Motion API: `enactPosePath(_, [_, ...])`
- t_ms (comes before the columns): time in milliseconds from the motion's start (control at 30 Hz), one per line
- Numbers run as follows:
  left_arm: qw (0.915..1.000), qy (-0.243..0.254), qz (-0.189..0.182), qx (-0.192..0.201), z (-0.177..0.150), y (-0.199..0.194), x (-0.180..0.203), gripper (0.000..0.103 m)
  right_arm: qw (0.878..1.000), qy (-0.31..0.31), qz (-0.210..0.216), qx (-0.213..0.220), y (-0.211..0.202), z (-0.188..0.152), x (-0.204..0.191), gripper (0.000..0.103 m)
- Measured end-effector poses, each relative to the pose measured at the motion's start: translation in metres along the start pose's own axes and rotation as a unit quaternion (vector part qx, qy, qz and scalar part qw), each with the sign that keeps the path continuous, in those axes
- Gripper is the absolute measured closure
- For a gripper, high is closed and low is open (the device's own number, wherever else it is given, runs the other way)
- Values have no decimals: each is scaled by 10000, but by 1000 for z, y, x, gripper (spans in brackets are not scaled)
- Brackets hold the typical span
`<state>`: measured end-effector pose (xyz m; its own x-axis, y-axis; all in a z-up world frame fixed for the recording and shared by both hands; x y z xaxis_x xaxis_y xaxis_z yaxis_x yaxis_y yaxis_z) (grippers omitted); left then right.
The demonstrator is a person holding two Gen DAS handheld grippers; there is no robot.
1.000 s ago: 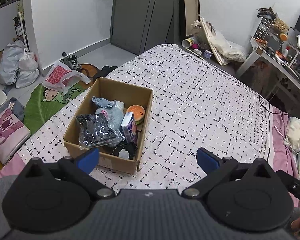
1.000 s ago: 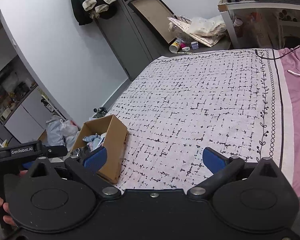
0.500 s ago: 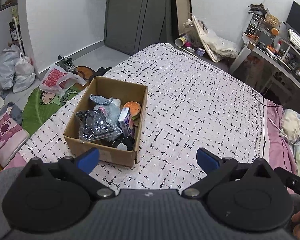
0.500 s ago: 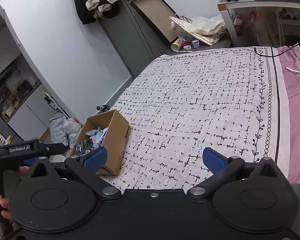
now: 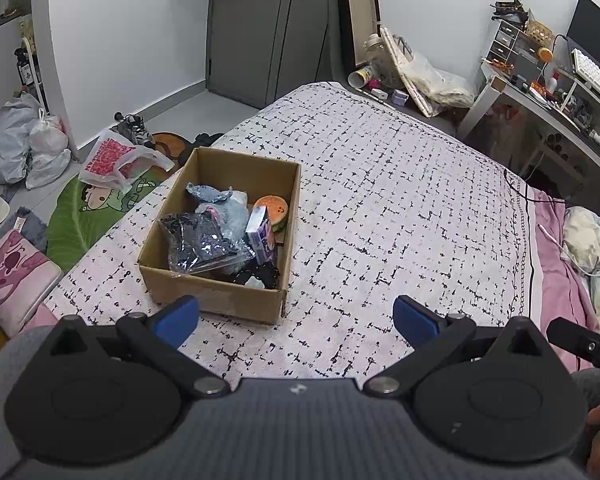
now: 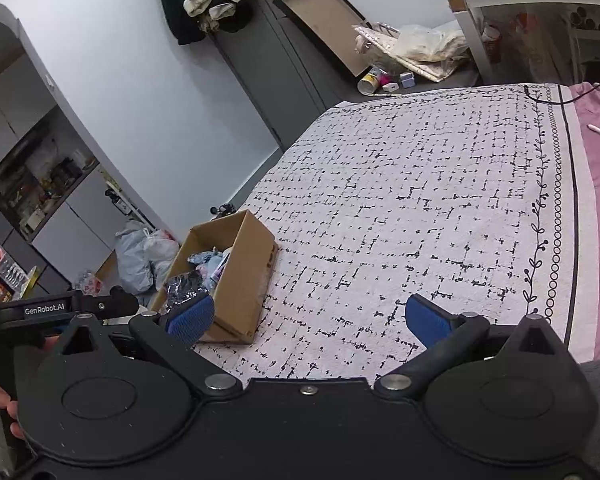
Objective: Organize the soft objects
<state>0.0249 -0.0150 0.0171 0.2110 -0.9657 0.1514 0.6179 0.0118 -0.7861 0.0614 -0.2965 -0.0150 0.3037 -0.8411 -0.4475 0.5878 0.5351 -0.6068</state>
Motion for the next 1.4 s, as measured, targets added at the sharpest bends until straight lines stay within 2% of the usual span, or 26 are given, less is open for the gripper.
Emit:
enactPosePath(767, [9999,-81,120,-30,-3,-1,-5,1,9999,-88,128,25,-2,0,-2,0])
enactPosePath(1400, [9998,36,170,-64,-1,2,-9,1,9997,-196,11,-127,4,-2,-7,0])
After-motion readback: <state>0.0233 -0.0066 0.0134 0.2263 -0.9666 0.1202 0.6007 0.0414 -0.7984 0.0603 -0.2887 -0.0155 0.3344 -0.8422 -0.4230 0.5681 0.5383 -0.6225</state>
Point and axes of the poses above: each gripper's, at about its wrist camera, not at the fingertips, and y roughly the way its jaws point, x to its right, z to its top, the point moved 1 cm from there along y, roughly the way its jaws point, and after that the axes turned 3 degrees about -x, right-handed, at the moved point
